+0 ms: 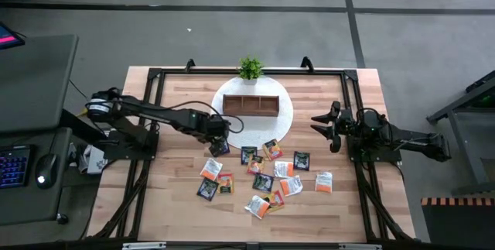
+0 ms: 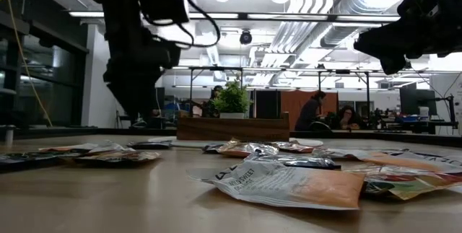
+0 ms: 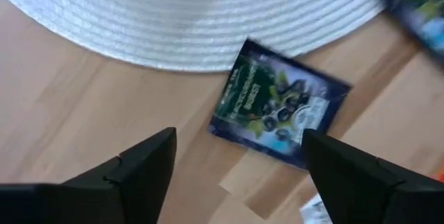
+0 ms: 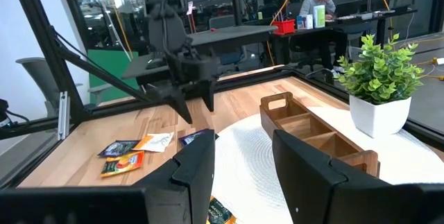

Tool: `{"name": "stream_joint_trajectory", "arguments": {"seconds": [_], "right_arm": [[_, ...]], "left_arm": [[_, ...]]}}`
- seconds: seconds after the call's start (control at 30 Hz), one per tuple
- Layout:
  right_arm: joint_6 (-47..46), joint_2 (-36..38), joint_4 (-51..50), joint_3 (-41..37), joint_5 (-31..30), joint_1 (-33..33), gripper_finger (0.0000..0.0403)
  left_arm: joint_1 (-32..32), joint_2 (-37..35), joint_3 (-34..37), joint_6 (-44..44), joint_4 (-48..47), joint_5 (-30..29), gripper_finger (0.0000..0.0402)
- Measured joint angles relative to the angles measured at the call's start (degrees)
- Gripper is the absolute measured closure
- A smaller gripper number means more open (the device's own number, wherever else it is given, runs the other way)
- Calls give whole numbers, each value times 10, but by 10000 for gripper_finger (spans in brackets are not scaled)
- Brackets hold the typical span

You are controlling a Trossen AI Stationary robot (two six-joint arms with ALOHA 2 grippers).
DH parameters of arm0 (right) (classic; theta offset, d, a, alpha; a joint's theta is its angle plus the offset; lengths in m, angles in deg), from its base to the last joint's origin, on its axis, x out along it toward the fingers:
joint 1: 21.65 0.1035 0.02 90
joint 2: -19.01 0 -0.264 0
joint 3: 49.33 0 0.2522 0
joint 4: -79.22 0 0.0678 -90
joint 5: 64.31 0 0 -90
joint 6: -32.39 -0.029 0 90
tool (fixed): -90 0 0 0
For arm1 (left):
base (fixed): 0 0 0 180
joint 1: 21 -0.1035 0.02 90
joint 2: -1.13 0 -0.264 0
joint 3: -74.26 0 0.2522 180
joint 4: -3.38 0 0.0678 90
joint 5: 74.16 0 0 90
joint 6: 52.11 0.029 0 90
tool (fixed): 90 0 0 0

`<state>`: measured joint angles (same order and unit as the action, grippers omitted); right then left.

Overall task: Pick & Place Tea
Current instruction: Put the black tea bag into the left section of the wooden organizer

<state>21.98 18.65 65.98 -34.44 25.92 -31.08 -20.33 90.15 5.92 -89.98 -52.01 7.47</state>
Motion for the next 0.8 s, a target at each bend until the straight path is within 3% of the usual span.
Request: {"name": "stream_joint_trajectory", "arguments": {"seconds": [0.27,0.8], "right_arm": [[0,0,0,0,0,0,261],[0,0,0,0,0,0,261]], "left_arm": [[1,66,-21,2,-1,3,91],[0,113,-28,15,16,21,95]]}}
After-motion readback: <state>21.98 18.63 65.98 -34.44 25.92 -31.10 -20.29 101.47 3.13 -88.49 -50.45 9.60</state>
